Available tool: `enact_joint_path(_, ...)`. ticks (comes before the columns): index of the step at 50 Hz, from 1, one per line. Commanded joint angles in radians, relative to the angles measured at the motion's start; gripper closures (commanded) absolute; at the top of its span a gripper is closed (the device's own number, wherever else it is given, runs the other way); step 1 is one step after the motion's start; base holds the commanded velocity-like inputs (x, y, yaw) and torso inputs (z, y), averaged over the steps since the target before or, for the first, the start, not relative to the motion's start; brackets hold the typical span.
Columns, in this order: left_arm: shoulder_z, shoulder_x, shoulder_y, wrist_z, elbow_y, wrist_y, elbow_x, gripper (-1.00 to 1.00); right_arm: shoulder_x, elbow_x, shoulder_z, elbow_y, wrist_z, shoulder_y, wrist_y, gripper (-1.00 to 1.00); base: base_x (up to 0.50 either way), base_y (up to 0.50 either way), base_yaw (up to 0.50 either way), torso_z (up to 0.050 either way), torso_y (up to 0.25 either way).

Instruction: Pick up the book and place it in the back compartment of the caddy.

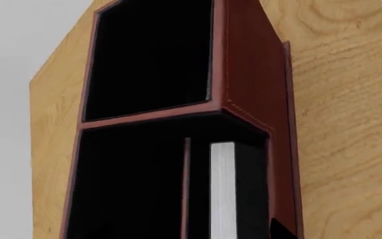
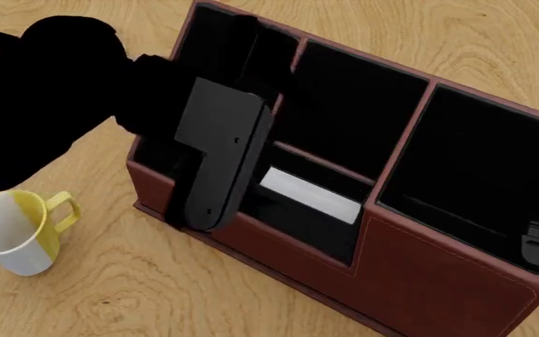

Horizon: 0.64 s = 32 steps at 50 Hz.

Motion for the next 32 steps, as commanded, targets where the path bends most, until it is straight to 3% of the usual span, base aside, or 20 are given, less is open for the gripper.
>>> enact_joint_path(1, -0.022, -0.113, -0.004, -0.050, 0.173, -0.079, -0.039, -1.00, 0.000, -0.005, -0.028, -0.001, 0.005, 0.018, -0.004, -1.00, 0.00, 0.00, 0.00, 0.000, 0.000)
enact_joint_path(32, -0.132, -0.383, 0.073, -0.254, 0.525, -0.227, -0.216, -1.00, 0.000, -0.019, -0.099, -0.001, 0.012, 0.066, -0.015, -1.00, 0.00, 0.00, 0.00, 0.000, 0.000)
